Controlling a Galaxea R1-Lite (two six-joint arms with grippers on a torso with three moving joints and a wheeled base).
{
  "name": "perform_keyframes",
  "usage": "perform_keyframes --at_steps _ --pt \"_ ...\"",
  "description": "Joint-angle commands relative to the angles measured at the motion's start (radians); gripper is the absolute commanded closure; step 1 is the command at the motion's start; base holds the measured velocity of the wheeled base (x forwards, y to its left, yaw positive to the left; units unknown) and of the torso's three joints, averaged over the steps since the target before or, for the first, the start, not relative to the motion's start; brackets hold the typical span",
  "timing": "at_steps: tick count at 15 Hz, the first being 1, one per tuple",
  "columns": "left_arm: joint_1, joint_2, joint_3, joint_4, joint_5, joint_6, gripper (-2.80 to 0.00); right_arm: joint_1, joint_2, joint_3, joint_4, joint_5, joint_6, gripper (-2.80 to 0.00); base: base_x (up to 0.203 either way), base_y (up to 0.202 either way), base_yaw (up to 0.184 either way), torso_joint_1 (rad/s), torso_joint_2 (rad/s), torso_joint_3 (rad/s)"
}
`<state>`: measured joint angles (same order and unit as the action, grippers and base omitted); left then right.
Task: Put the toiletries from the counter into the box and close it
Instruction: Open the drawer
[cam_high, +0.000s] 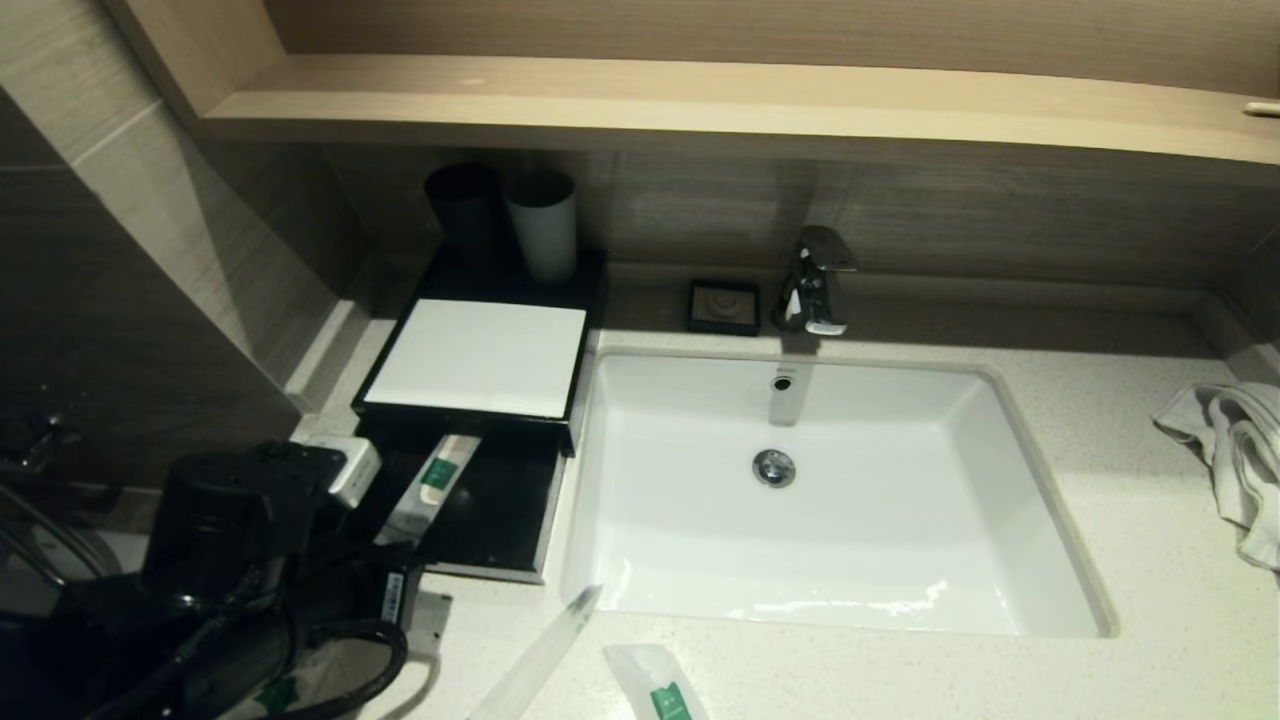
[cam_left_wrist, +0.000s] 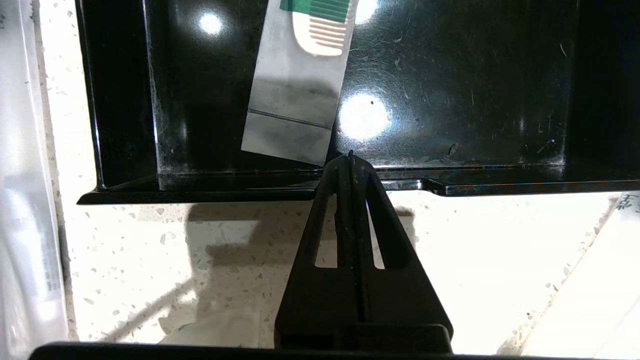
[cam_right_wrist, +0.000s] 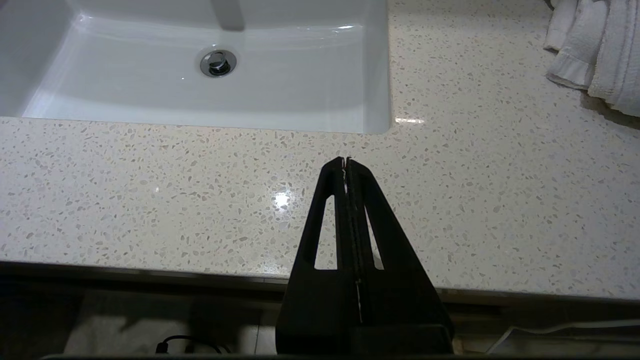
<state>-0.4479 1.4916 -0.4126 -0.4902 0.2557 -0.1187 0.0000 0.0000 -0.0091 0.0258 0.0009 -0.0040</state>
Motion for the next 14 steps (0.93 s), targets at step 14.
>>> perform_keyframes --at_steps 14 --pt "-0.002 -0.074 -0.017 0.039 -0.007 -0.002 0.00 0.000 0.000 0.000 0.000 -0.001 -0.001 0.00 0.000 0.000 0.000 0.000 0.00 0.000"
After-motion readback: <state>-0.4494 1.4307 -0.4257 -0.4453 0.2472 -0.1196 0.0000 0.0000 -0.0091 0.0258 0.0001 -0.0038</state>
